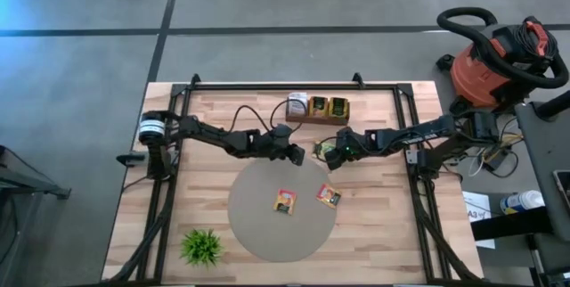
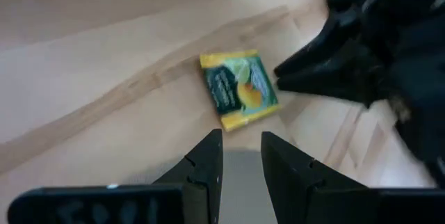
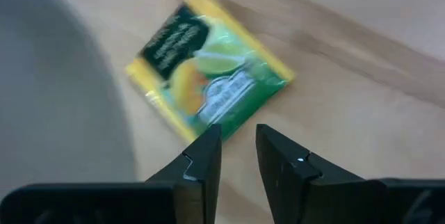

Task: Pick & Place Tea
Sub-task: Put the yellow tea bag into the right section of the wooden organizer

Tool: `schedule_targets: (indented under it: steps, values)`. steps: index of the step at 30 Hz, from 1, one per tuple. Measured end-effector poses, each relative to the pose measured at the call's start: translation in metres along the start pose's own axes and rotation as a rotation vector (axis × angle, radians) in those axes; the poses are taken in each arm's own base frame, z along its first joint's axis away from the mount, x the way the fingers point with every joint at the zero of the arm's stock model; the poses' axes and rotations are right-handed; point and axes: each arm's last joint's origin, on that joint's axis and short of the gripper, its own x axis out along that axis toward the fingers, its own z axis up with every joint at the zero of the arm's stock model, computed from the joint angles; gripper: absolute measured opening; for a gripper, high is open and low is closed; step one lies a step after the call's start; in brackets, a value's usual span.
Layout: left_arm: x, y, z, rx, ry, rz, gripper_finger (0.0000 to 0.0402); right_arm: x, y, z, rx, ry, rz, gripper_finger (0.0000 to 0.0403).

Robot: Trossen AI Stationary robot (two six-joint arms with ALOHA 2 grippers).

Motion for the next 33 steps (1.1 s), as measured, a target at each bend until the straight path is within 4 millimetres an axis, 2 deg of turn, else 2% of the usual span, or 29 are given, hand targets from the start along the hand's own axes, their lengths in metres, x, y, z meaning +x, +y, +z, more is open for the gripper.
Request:
schedule_targets:
  steps: [6,15,24,33]
  values:
    - [0.009,0.008,0.004,-0.059,-0.023,0.002,0.0094,0.012,-0.001,-0.002,0.002,0.016,-0.004,0.009]
    - [0.011,0.015,0.01,-0.082,-0.034,0.017,0.0094,0.012,0.001,0.0,-0.003,0.017,0.013,0.0086]
    - [0.012,0.021,0.02,-0.114,-0.066,0.019,0.0094,-0.01,0.012,0.011,-0.003,-0.057,0.096,0.0088]
    - [0.013,0.025,0.028,-0.122,-0.089,0.02,0.0094,0.008,0.005,0.007,-0.011,-0.023,0.025,0.0093]
